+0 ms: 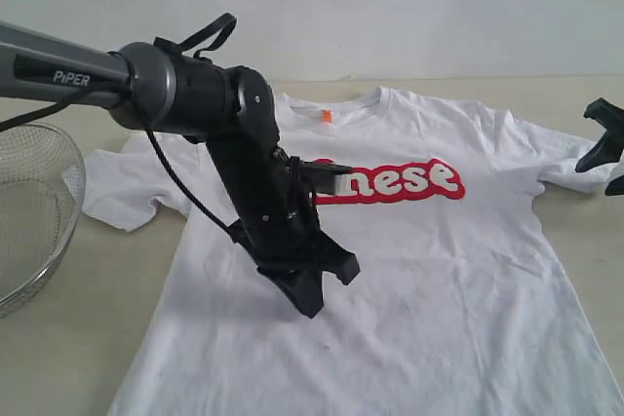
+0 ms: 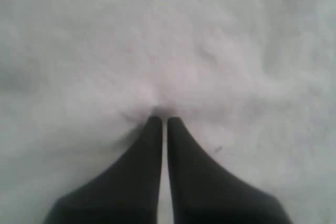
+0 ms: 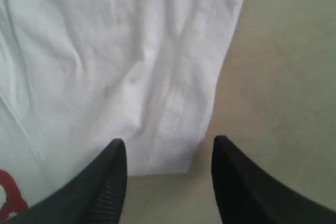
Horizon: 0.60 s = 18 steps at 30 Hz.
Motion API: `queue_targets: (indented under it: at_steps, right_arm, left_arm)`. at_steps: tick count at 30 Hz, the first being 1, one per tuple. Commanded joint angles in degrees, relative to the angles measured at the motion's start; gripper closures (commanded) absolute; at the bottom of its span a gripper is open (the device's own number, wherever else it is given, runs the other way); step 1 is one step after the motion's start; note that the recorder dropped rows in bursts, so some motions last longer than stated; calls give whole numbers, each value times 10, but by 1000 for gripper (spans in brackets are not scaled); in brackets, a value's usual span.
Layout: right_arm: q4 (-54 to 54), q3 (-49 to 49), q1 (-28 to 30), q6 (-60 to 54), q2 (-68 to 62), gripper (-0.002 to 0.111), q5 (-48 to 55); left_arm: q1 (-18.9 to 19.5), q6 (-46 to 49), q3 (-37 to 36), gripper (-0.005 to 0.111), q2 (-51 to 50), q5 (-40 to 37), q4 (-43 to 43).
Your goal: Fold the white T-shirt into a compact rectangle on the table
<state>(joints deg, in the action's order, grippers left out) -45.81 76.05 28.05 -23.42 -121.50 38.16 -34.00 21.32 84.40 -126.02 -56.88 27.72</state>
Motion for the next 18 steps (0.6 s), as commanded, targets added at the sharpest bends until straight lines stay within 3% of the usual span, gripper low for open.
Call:
queue_targets:
  at_steps: [1,12,14,18]
  right_arm:
    - [-16,7,4,-18,-10,64,-3]
    - [-52,7,4,-45,-50,66,-17]
    - [-53,7,4,-50,-50,75,-26]
    - [-53,7,4,-53,-47,108,-39]
  left_arm:
    - [-5,5,-15,102,20,15,-1]
    - [-5,8,-22,102,24,15,-1]
    - [-5,8,-22,102,24,15,-1]
    - [-5,8,-21,102,24,17,-1]
